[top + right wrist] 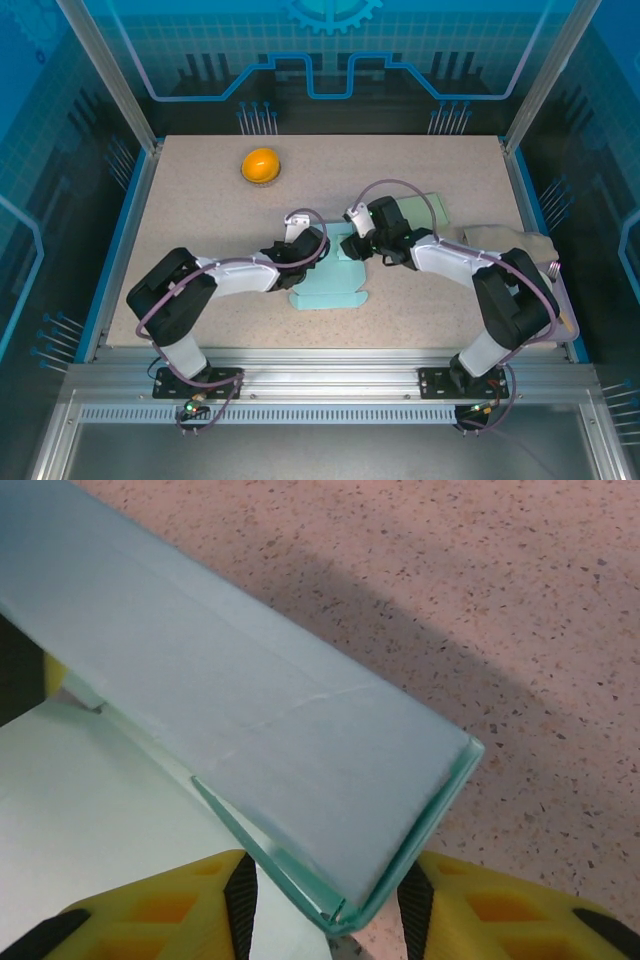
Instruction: Fold the paper box
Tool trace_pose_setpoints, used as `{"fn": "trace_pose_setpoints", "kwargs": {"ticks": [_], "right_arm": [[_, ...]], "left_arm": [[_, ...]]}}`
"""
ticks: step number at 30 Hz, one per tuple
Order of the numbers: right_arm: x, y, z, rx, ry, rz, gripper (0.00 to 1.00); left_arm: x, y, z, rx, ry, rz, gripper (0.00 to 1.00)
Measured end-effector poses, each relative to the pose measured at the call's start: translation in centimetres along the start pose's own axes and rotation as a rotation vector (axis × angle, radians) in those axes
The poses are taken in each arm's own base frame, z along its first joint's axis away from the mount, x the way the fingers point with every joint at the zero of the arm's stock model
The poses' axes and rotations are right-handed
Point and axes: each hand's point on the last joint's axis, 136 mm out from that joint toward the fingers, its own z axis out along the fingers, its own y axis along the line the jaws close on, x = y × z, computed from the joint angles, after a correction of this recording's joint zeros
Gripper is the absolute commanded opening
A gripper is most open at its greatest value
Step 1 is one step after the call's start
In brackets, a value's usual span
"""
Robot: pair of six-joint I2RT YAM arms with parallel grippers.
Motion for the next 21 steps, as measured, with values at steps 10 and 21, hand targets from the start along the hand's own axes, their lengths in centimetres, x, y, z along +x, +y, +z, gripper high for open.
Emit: {"fn": "trace_pose_setpoints", "kwargs": {"ticks": [10, 21], "right_arm": [[0.1, -1.2, 1.5, 0.084, -0.049, 0.033, 0.43], [0.9, -3.1, 2.0, 0.255, -0.054, 0.074, 0.31]], "left_arm": [[0.0, -0.5, -0.1, -0.017, 0.095, -0.015, 0.0], [0.0, -1.3, -0.2, 0.006, 0.159, -0.04, 0.0]]}}
